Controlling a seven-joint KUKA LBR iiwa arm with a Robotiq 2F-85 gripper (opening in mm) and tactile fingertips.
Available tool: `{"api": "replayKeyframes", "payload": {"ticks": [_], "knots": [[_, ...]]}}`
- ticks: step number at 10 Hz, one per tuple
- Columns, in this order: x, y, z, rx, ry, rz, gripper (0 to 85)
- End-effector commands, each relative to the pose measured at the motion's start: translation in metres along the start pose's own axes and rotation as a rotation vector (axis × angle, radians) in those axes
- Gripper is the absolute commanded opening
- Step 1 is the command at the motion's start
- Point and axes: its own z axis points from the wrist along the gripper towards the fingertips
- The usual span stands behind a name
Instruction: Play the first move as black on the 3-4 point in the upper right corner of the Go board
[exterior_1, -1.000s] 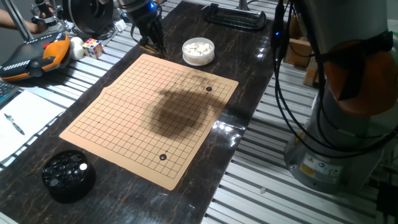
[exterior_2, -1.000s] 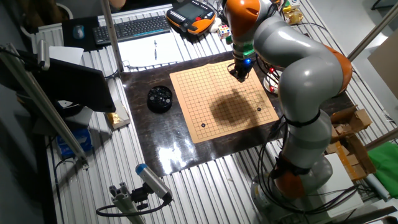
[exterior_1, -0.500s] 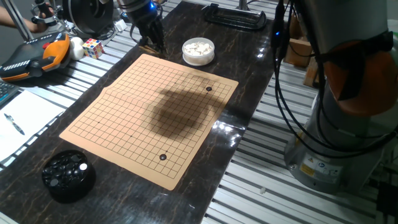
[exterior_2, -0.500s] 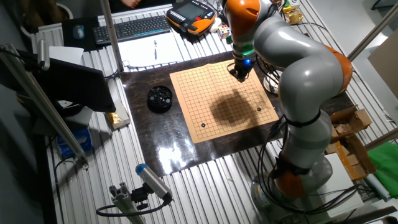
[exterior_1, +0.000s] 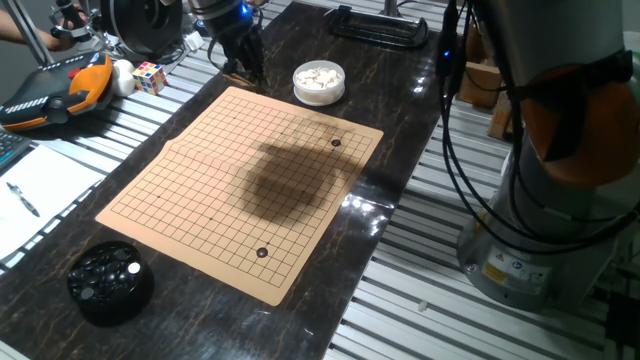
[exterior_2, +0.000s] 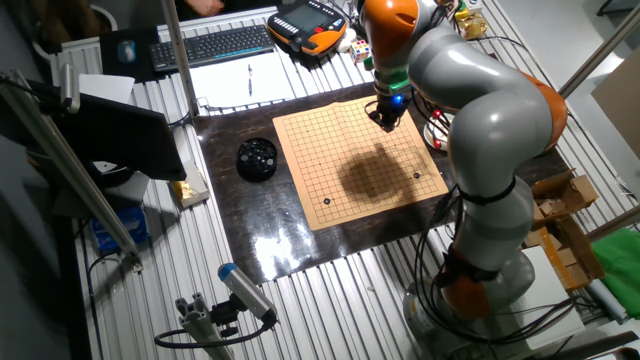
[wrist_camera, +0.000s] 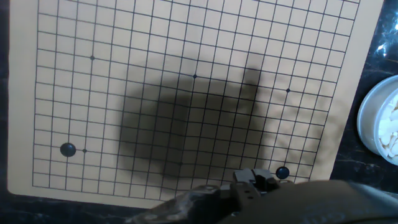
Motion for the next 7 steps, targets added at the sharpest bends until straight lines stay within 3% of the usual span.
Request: {"api": "replayKeyframes", "payload": {"ticks": [1,2,3,4,5,6,7], "knots": [[-0.0001,0.0000,0.0000,0.000,-0.004,0.028,1.3],[-0.0001,0.0000,0.0000,-0.001,-0.017,0.078,1.3],[-0.0001,0.0000,0.0000,-0.039,-0.054,0.104,1.3],[-0.0001,0.0000,0.0000,-0.110,-0.134,0.143,0.7],[-0.0001,0.0000,0.0000,-0.122,-0.046,0.188,0.7],[-0.0001,0.0000,0.0000,-0.118,-0.045,0.229,0.7],[-0.0001,0.0000,0.0000,-0.073,-0.027,0.235,0.7]]}}
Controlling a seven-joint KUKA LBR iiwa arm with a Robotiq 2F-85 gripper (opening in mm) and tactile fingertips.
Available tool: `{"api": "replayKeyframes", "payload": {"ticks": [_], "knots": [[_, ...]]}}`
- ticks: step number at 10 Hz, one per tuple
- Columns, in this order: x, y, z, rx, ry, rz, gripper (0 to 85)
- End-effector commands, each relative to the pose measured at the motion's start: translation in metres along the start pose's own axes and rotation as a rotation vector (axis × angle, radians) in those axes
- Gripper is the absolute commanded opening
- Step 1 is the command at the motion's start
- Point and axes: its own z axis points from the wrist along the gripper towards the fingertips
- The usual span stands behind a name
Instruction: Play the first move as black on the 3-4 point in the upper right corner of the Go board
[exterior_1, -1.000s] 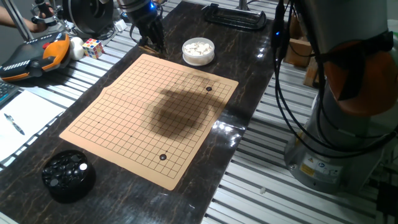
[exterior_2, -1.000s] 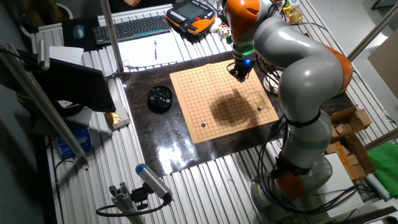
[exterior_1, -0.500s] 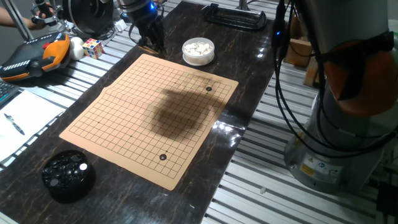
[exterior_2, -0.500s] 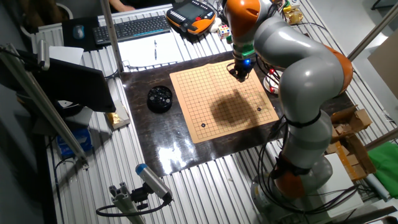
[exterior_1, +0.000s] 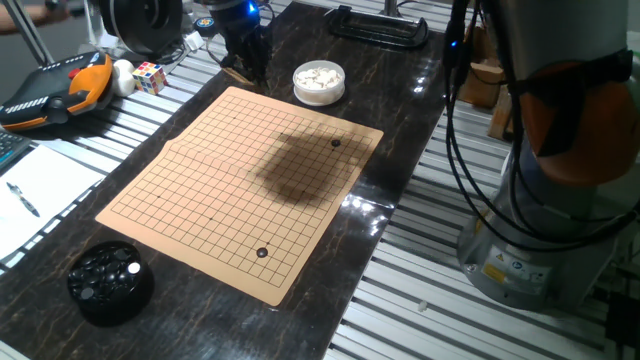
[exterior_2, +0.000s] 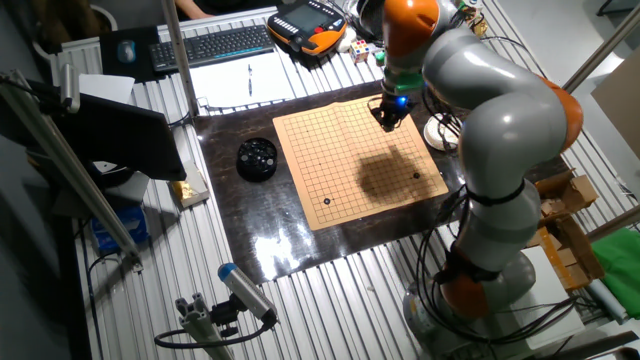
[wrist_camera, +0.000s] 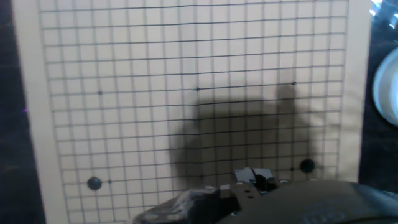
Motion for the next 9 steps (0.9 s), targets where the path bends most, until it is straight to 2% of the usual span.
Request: {"api": "replayKeyframes", "payload": {"ticks": [1,2,3,4,5,6,8,9], "knots": [[0.000,0.000,0.000,-0.014,0.011,-0.018,0.7],[0.000,0.000,0.000,-0.050,0.012,-0.063,0.7],[0.000,0.000,0.000,-0.011,-0.006,-0.082,0.7],[0.000,0.000,0.000,0.017,-0.054,-0.061,0.7],[0.000,0.000,0.000,-0.025,-0.021,-0.081,0.7],[0.000,0.000,0.000,-0.073,-0.003,-0.076,0.7],[-0.001,0.002,-0.001,-0.079,-0.006,-0.057,0.7],[-0.008,0.015,-0.008,-0.094,0.000,-0.038,0.7]]}}
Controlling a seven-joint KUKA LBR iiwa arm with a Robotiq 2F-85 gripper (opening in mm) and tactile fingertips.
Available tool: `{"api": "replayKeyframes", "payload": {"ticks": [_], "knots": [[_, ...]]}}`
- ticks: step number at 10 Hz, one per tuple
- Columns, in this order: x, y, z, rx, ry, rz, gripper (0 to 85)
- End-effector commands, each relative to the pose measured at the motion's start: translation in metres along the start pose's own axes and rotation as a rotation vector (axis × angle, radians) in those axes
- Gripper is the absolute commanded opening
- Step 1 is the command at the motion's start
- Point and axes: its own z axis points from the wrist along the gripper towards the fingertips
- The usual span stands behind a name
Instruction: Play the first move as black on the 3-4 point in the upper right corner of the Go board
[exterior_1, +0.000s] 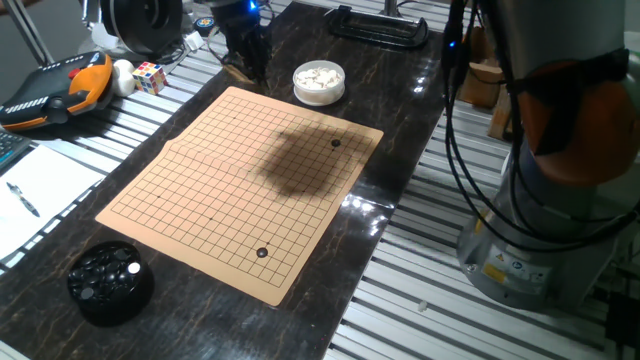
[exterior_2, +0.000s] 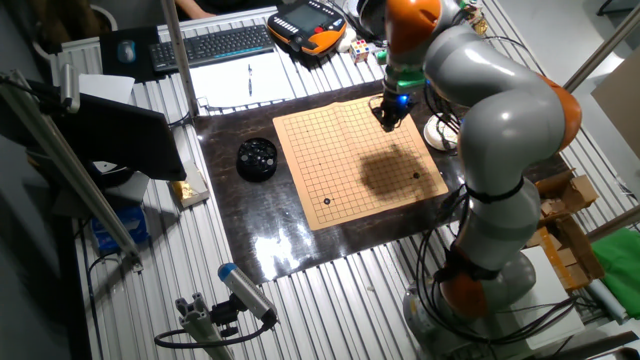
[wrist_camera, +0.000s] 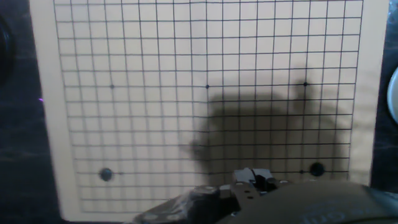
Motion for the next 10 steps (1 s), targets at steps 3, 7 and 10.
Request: {"api": "replayKeyframes", "payload": {"ticks": [3,7,10], "knots": [[-0.026,0.065,-0.007,-0.006,-0.004,0.075,0.7],[-0.039,0.145,0.003,-0.053,0.009,0.197,0.7],[-0.031,0.189,0.007,-0.055,0.004,0.287,0.7]]}}
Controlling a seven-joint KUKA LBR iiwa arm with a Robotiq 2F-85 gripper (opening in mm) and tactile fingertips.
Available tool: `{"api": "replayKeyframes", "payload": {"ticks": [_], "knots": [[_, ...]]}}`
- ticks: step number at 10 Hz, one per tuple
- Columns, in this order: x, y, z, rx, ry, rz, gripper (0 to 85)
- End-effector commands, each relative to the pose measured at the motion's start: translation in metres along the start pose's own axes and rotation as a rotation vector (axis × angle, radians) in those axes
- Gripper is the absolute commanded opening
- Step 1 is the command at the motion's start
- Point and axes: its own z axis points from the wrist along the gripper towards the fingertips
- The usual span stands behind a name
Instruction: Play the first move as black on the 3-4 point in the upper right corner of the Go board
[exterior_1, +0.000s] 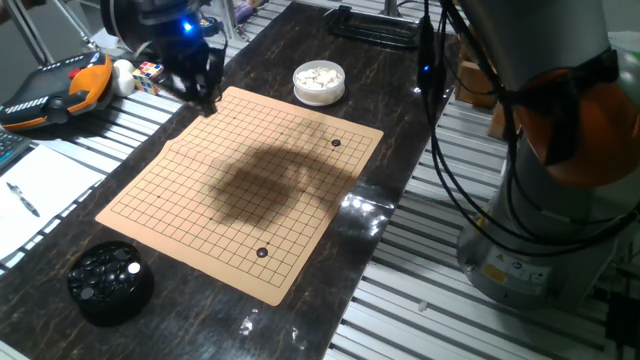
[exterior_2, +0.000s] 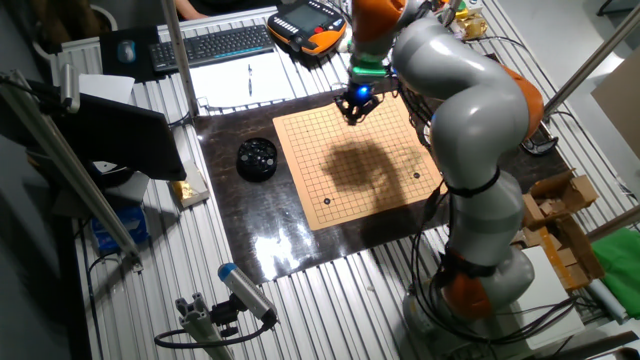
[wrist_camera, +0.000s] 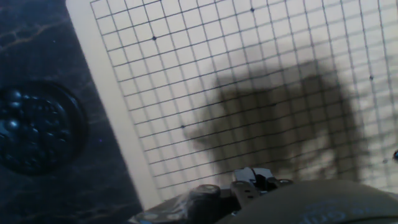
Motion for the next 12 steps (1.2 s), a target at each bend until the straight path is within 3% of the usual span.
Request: {"api": "replayKeyframes", "payload": {"ticks": [1,12], "knots": [[0.0283,0.0869,0.0143,-0.003,-0.007,0.013,0.7],[0.0288,0.0890,0.0175,-0.007,-0.004,0.035,0.7]]}}
